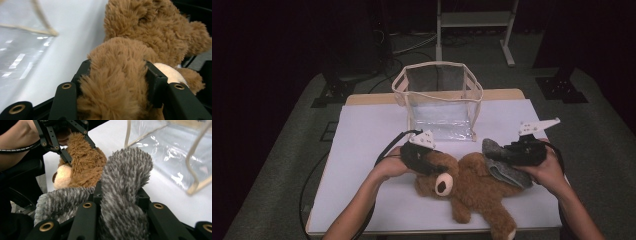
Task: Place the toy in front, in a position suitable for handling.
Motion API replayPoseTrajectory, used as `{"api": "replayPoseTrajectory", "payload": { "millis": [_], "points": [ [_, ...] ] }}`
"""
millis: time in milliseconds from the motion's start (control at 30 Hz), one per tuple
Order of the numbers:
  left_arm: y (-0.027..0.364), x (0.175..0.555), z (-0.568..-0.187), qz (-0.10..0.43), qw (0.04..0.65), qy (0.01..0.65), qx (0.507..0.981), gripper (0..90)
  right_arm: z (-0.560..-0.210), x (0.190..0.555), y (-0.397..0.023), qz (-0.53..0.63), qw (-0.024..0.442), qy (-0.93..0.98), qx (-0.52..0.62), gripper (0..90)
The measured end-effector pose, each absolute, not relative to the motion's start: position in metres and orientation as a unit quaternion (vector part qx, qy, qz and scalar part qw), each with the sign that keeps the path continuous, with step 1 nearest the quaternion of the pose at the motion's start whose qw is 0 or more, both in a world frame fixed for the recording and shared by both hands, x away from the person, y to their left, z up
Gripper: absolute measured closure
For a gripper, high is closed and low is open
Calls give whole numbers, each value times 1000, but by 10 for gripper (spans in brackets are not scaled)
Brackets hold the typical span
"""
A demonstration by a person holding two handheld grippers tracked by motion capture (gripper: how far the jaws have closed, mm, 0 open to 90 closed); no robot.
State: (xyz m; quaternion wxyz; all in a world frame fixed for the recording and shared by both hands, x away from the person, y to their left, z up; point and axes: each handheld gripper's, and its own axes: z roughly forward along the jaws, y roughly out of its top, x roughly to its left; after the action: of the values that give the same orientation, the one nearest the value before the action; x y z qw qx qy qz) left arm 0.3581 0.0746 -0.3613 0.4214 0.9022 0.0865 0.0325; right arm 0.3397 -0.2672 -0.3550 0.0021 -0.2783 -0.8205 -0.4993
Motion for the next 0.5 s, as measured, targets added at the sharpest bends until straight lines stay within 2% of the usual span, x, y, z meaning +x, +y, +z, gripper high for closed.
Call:
{"api": "replayPoseTrajectory", "payload": {
  "millis": [200,367,500],
  "points": [
    [106,374,-347,75,409,108,903,487,-341,370,-242,-493,-1,-829,-266,699],
    [125,359,-357,77,404,110,905,456,-352,384,-221,-476,9,-838,-268,698],
    [133,347,-367,64,394,110,910,316,-373,372,-203,-456,30,-854,-250,700]
  ]
}}
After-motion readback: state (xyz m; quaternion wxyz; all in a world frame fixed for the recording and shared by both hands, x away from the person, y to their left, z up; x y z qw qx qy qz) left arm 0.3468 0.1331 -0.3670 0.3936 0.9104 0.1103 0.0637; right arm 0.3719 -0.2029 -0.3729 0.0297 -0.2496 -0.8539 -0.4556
